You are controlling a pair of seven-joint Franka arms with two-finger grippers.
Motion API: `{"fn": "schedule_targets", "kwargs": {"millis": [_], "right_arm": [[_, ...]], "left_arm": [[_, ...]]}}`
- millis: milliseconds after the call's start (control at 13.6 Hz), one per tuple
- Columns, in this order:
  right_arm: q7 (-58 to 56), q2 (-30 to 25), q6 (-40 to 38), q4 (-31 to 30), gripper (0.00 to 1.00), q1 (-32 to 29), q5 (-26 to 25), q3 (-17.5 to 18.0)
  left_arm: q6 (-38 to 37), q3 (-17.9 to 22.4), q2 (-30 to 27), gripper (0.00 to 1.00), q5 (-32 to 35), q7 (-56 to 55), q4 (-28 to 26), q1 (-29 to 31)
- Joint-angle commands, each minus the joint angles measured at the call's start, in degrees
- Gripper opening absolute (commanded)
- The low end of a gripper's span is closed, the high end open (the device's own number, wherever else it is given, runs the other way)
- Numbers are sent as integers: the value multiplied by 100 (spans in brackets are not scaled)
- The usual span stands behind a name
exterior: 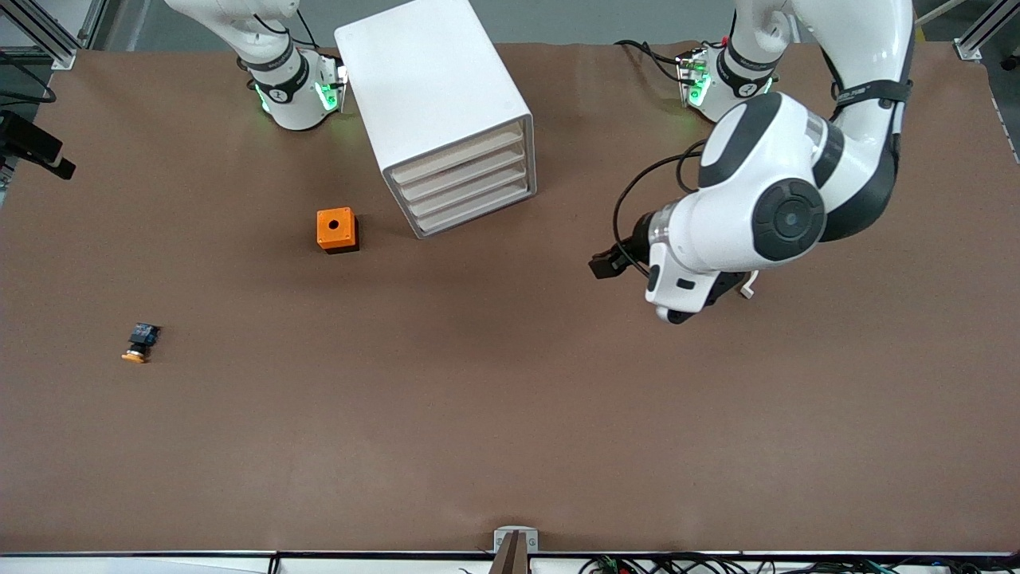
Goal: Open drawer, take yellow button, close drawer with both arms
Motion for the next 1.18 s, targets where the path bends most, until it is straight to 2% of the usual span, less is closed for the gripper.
{"fn": "schedule_targets", "kwargs": {"millis": [0, 295, 443, 738, 959, 1107], "right_arm": [[-25, -137, 78, -135, 100, 25, -94, -2], [-16, -155, 25, -188, 100, 78, -86, 7], [-8, -155, 25, -197, 100, 156, -68, 7], [19, -164, -1, -197, 100, 210, -24, 7], [71, -164, -10, -197, 100, 219, -15, 15], [71, -164, -54, -197, 100, 219, -15, 7]], "left_arm": [[-452, -31, -334, 100, 122, 974, -134, 304], [-805, -13, -896, 100, 210, 1988, -370, 972], [-805, -39, -1344, 100, 631, 2487, -808, 1087], [-691, -31, -2302, 100, 816, 3744, -1907, 1657], [-279, -31, -2909, 100, 887, 4422, -2733, 2062], [3, -39, -3182, 100, 1114, 4538, -3138, 2133]]}}
